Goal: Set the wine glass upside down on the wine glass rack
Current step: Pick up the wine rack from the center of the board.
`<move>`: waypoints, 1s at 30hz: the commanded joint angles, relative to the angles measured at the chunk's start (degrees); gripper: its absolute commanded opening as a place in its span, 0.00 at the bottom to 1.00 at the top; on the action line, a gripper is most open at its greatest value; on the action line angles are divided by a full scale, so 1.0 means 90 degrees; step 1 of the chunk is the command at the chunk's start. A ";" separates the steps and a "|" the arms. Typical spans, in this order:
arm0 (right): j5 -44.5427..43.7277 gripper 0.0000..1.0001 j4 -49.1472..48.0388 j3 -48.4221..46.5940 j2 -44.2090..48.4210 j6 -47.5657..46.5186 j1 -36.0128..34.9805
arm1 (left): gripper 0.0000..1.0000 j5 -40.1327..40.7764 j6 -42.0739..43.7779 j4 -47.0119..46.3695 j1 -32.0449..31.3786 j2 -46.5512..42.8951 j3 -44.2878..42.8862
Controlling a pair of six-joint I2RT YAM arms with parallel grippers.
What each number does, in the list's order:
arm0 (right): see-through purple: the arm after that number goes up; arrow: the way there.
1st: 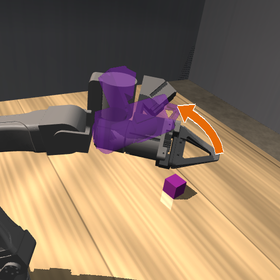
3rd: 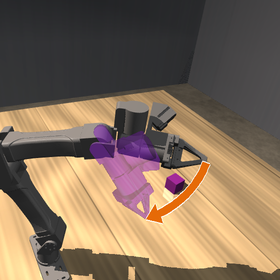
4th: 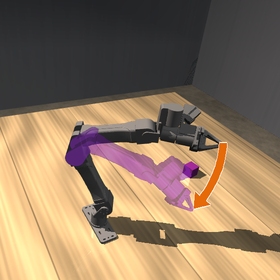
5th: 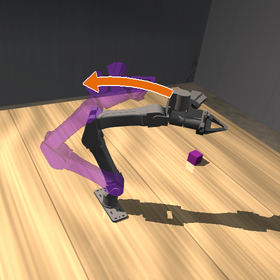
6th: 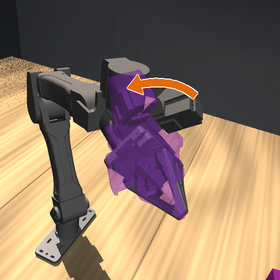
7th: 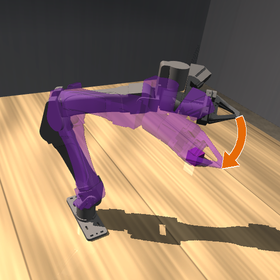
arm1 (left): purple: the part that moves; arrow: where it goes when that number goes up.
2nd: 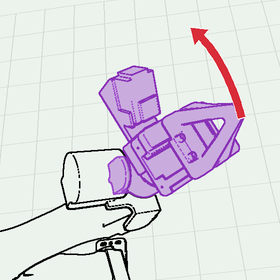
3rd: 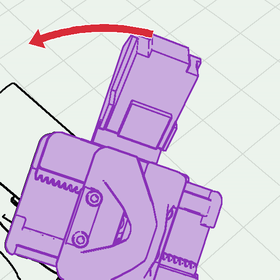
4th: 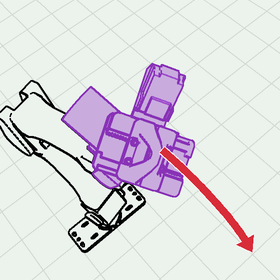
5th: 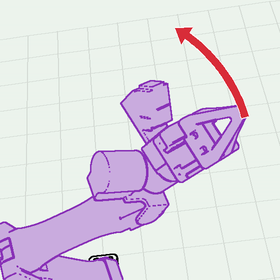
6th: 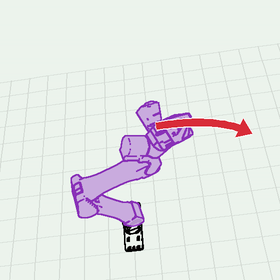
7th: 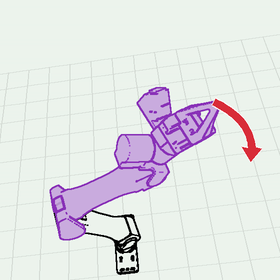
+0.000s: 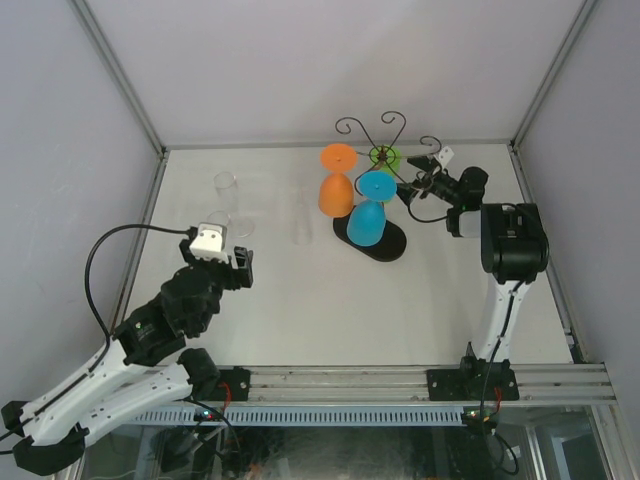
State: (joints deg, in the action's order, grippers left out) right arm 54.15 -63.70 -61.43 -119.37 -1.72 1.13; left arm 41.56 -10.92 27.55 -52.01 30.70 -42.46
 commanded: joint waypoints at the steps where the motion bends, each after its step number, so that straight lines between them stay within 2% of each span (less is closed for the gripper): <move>1: -0.0060 0.96 -0.0356 -0.0394 -0.0130 -0.0037 -0.0174 | 0.78 -0.0164 0.0124 -0.0273 0.0121 0.0045 -0.0115; 10: -0.0306 0.96 -0.0389 -0.0941 -0.0544 0.0021 -0.0308 | 0.78 -0.0211 0.0130 -0.0296 0.0200 0.0131 -0.0116; 30: -0.0179 0.95 0.0855 -0.2009 -0.0916 -0.0631 -0.0616 | 0.78 -0.0290 0.0150 -0.0311 0.0290 0.0178 -0.0094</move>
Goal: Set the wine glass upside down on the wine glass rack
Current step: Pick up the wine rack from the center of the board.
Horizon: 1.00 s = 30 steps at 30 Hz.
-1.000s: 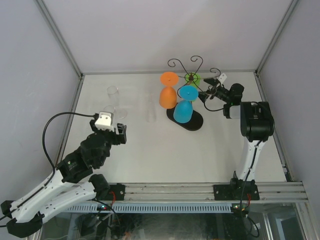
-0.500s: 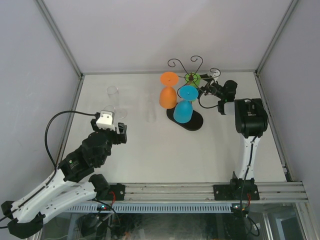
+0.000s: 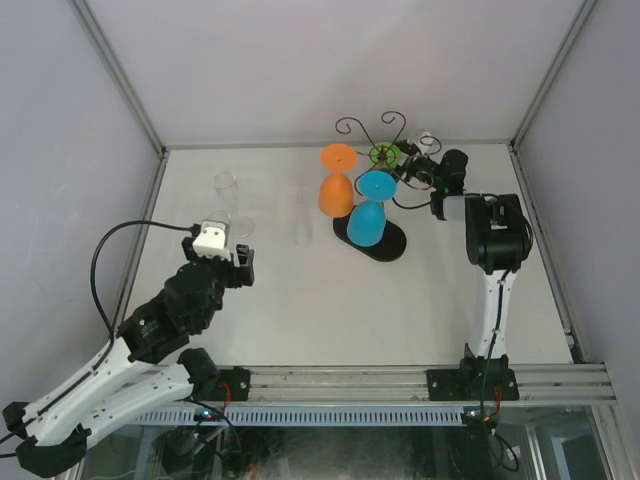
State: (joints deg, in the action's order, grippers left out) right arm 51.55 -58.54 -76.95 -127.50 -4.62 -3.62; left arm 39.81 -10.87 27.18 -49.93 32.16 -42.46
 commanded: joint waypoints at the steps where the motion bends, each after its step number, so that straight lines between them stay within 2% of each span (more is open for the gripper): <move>1: 0.0125 0.94 0.0347 -0.0305 -0.0013 -0.0352 -0.0096 | 0.78 -0.0102 0.0144 -0.0273 0.0067 0.0020 -0.0093; 4: 0.0196 0.91 0.0511 -0.0381 -0.0008 -0.0390 -0.0111 | 0.78 -0.0127 0.0145 -0.0268 0.0074 0.0027 -0.0095; 9: 0.0331 0.78 0.0683 -0.0493 -0.0004 -0.0197 -0.0061 | 0.78 -0.0141 0.0145 -0.0271 0.0079 0.0018 -0.0090; 15: 0.0322 0.66 0.0324 -0.0431 -0.0035 0.0365 0.0075 | 0.78 -0.0146 0.0150 -0.0276 0.0089 0.0020 -0.0087; 21: 0.0037 0.63 -0.0737 0.0077 0.0082 0.0861 0.0275 | 0.78 -0.0174 0.0150 -0.0284 0.0099 0.0029 -0.0087; 30: -0.0883 0.57 -0.1882 0.1030 0.0543 0.1280 0.0738 | 0.78 -0.0252 0.0137 -0.0311 0.0123 0.0035 -0.0097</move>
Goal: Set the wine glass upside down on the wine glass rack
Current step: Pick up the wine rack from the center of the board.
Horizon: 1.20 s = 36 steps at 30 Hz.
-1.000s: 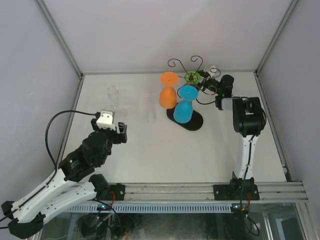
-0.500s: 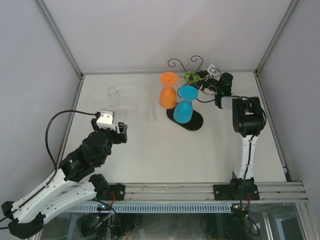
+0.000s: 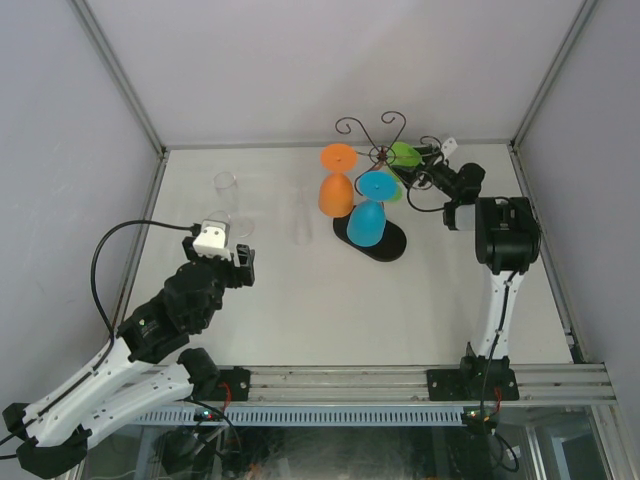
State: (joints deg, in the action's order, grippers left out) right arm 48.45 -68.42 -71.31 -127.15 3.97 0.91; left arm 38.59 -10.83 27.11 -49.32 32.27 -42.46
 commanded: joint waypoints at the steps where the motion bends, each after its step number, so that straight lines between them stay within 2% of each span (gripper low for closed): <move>1: -0.0665 0.57 -0.0886 0.0607 0.0603 0.0349 0.0290 | 0.78 -0.0134 0.0116 -0.0307 0.0059 0.0016 -0.0097; 10: -0.2018 0.57 -0.1022 0.1946 0.1806 0.0282 0.0815 | 0.78 -0.0271 0.0056 -0.0327 0.0070 -0.0061 -0.0116; 14: -0.2795 0.53 -0.0632 0.2632 0.2610 0.0404 0.1026 | 0.78 -0.0338 -0.0085 -0.0220 0.0070 -0.0033 -0.0226; 18: -0.3371 0.56 -0.0058 0.3330 0.3660 0.0260 0.1054 | 0.78 -0.0421 -0.0222 -0.0181 0.0070 -0.0127 -0.0236; 21: -0.3971 0.56 0.0673 0.3778 0.4582 0.0217 0.1061 | 0.78 -0.0481 -0.0357 -0.0185 0.0070 -0.0212 -0.0224; 23: -0.4293 0.56 0.1583 0.3975 0.5269 0.0167 0.1061 | 0.78 -0.0584 -0.0464 -0.0147 0.0070 -0.0252 -0.0231; 29: -0.4390 0.56 0.4253 0.4130 0.7504 0.0008 0.0954 | 0.78 -0.0756 -0.0648 0.0050 0.0070 -0.0274 -0.0357; 36: -0.4871 0.50 0.6348 0.3971 0.9678 -0.0126 0.0519 | 0.78 -0.0684 -0.0787 0.0075 0.0070 -0.0387 -0.0475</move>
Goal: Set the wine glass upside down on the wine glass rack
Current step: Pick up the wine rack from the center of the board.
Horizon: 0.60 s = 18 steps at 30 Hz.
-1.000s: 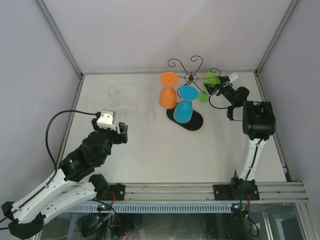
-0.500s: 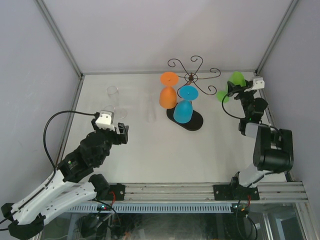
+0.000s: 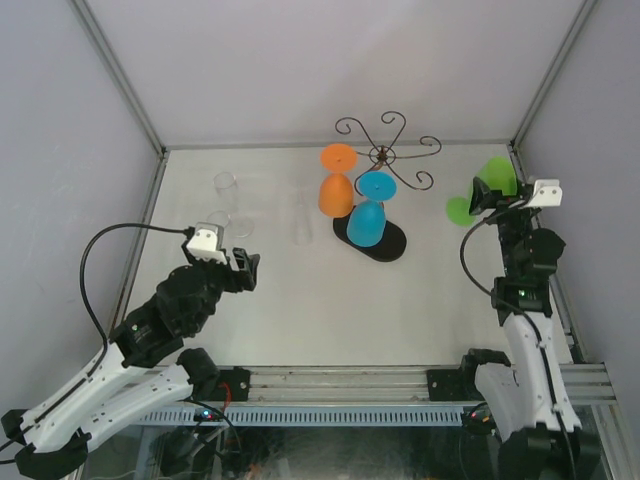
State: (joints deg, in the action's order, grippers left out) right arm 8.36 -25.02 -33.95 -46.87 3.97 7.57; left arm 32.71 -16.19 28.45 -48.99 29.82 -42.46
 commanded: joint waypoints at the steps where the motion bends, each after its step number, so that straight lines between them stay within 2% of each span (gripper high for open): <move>1: -0.0447 0.49 0.1818 -0.0236 0.0978 -0.0115 -0.0301 | 0.78 -0.0036 -0.0194 -0.0077 0.0033 -0.0118 -0.0499; 6: -0.0757 0.44 0.3000 -0.0444 0.1993 0.0005 -0.0862 | 0.78 -0.0164 -0.0235 -0.0072 0.0033 -0.0138 -0.0565; 12: -0.1416 0.40 0.4784 -0.1034 0.2729 0.0277 -0.2044 | 0.79 -0.0182 -0.0413 -0.0112 0.0033 -0.0338 -0.0502; 18: -0.1624 0.40 0.5597 -0.1242 0.3074 0.0952 -0.3228 | 0.78 -0.0364 -0.0521 -0.0163 0.0033 -0.0379 -0.0473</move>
State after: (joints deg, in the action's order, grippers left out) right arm -3.46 18.20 -43.35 -20.18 7.07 -16.45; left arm 31.27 -19.22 28.82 -48.99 26.63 -44.45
